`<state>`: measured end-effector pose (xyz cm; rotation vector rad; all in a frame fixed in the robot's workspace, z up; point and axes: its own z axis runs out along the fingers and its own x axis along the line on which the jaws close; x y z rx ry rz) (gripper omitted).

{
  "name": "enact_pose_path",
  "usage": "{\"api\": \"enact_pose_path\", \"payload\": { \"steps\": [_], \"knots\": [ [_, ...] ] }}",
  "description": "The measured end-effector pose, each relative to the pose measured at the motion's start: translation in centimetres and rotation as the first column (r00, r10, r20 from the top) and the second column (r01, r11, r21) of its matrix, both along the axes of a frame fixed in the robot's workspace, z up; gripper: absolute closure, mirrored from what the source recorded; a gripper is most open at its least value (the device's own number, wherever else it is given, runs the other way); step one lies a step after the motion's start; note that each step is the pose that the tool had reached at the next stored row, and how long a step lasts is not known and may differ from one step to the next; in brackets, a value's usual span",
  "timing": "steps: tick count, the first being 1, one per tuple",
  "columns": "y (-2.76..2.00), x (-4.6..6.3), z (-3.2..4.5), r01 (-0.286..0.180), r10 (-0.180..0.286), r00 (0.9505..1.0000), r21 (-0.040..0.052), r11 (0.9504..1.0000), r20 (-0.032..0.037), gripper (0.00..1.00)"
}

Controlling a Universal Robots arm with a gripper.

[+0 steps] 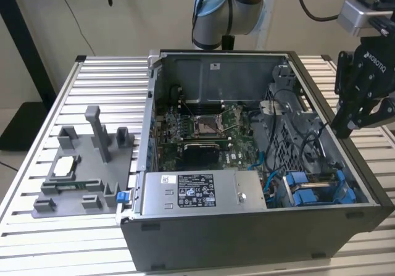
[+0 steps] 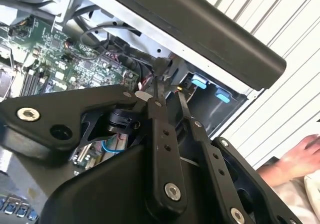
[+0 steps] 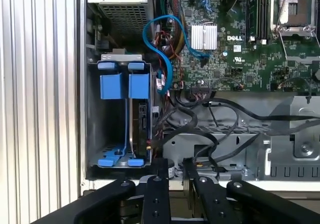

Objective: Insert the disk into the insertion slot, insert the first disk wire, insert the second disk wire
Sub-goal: 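Insert the first disk wire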

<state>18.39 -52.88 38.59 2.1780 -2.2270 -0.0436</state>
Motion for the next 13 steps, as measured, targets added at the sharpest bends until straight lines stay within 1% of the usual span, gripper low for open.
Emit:
{"api": "enact_pose_path", "payload": {
  "steps": [7,13],
  "knots": [
    [0.81,1.0,0.06,0.000,0.000,1.0000,0.0017,1.0000,0.0013,0.00],
    [0.86,1.5,-0.07,0.000,0.000,1.0000,0.0039,1.0000,0.0013,0.00]
  ]
}}
